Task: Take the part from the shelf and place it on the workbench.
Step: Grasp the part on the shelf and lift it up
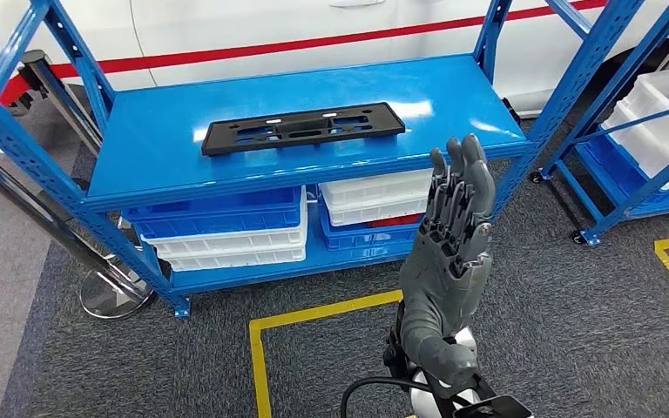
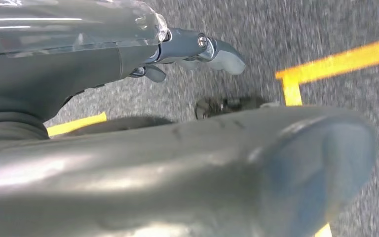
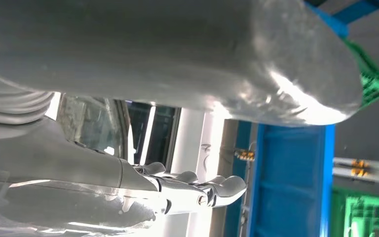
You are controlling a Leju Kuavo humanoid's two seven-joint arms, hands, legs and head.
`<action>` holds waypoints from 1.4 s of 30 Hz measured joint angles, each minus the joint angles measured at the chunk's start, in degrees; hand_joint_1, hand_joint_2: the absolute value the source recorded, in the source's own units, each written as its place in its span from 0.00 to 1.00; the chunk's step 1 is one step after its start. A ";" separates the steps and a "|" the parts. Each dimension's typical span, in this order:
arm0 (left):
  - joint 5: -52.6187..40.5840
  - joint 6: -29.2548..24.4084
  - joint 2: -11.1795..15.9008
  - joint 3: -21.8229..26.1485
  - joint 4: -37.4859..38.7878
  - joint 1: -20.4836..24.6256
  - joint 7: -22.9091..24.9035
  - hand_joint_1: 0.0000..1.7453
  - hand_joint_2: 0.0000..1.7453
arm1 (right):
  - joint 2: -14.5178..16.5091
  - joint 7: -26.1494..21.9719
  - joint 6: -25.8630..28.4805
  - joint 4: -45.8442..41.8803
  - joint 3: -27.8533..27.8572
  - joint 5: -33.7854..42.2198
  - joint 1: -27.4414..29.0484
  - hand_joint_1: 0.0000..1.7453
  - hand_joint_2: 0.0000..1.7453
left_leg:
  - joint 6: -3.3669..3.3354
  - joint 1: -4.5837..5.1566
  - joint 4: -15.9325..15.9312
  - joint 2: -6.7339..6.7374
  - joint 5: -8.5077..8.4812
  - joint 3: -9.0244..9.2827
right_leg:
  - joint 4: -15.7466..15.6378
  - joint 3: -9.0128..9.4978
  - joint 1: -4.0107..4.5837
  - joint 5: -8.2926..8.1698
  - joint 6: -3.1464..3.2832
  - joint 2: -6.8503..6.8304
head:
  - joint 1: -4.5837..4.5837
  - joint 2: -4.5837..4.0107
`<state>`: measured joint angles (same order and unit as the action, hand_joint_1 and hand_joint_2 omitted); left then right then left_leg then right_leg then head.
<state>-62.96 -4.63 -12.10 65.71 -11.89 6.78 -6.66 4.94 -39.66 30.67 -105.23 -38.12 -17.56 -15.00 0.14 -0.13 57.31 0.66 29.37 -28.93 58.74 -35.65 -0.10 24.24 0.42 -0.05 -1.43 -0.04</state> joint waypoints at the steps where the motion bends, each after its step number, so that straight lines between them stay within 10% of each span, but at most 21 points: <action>1: -0.01 0.00 0.01 0.01 0.00 0.05 0.00 0.00 0.00 | 0.11 -0.01 -0.01 0.01 0.03 -0.01 -0.04 0.00 0.00 | 0.25 -0.01 0.50 0.00 0.50 0.07 | -0.31 0.44 -0.15 0.13 0.30 0.10 | -0.02 0.00; 5: -0.03 0.00 0.02 0.02 0.00 0.03 0.02 0.00 0.00 | 0.48 -0.01 -0.04 0.16 0.04 -0.03 -0.07 0.00 0.00 | 0.92 -0.22 12.88 -0.19 5.12 -6.73 | -0.88 2.05 -0.27 1.05 1.31 0.22 | -0.09 -0.01; 8: -0.03 0.00 0.04 0.07 0.00 -0.32 0.14 0.00 0.00 | 0.48 -0.01 -0.04 0.33 0.04 -0.03 0.04 0.00 0.00 | 1.12 -0.41 15.29 -0.20 2.30 -10.48 | -0.85 3.41 -0.20 2.15 1.26 0.70 | -0.09 0.00; 12: -0.03 0.00 0.05 0.15 0.00 -0.30 0.16 0.00 0.00 | 0.50 -0.01 -0.04 0.37 0.07 -0.03 0.00 0.00 0.00 | 0.47 -0.34 2.49 -0.34 -5.63 -6.44 | -0.56 5.17 -0.09 3.89 0.45 1.06 | -0.03 0.00; 17: -0.03 -0.01 0.07 0.20 0.00 -0.18 0.17 0.00 0.00 | 0.62 -0.01 -0.19 0.43 0.16 0.08 -0.12 0.00 0.00 | -1.09 -0.31 0.70 -0.44 -5.02 -5.33 | 1.23 4.66 -0.24 5.53 -1.04 0.85 | 0.12 0.00; 22: -0.01 -0.02 0.07 0.22 0.00 -0.21 0.17 0.00 0.00 | 0.63 -0.01 -1.08 0.79 0.51 1.00 0.02 0.00 0.00 | -1.83 -0.39 0.44 -0.39 -4.09 -4.22 | 15.41 -4.53 -0.60 9.25 -1.75 0.56 | 0.25 -0.01; 27: 0.00 -0.03 0.04 0.27 0.00 -0.27 0.17 0.00 0.00 | 0.69 0.01 -1.60 1.15 0.87 1.47 0.00 0.00 0.00 | -0.86 -0.24 0.63 -0.49 -2.37 -2.37 | 1.81 -0.28 -0.56 0.02 -1.23 -0.07 | 0.24 0.00; 32: 0.02 -0.10 0.06 0.31 0.00 -0.16 0.15 0.00 0.00 | 0.95 -0.01 -2.13 1.26 1.10 1.55 0.02 0.00 0.00 | 0.77 -0.23 1.58 -0.23 -0.88 -2.18 | -0.30 0.93 -0.48 0.55 0.22 0.35 | 0.13 0.00; 37: 0.30 -0.05 0.08 0.38 0.00 -0.39 0.13 0.00 0.00 | 1.22 -0.01 -2.51 1.41 1.10 1.56 0.17 0.00 0.00 | 1.36 -0.44 16.88 -0.30 4.28 -10.83 | -0.57 2.31 -0.22 1.73 1.38 0.40 | -0.01 0.00; 42: 0.36 -0.02 0.11 0.55 0.00 -0.43 0.04 0.00 0.00 | 1.27 -0.01 -2.97 1.52 1.12 1.57 0.17 0.00 0.00 | 0.09 -0.10 3.67 -0.35 -4.53 -6.23 | -0.48 4.47 0.20 3.49 0.82 0.76 | 0.03 0.00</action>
<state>-62.60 -4.65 -11.99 66.25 -11.89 6.35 -6.62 6.22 -39.67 27.70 -103.71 -37.00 -15.99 -14.83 0.23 -0.23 60.98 0.31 24.84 -35.16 58.26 -31.18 0.10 27.73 1.24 0.71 -1.40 -0.04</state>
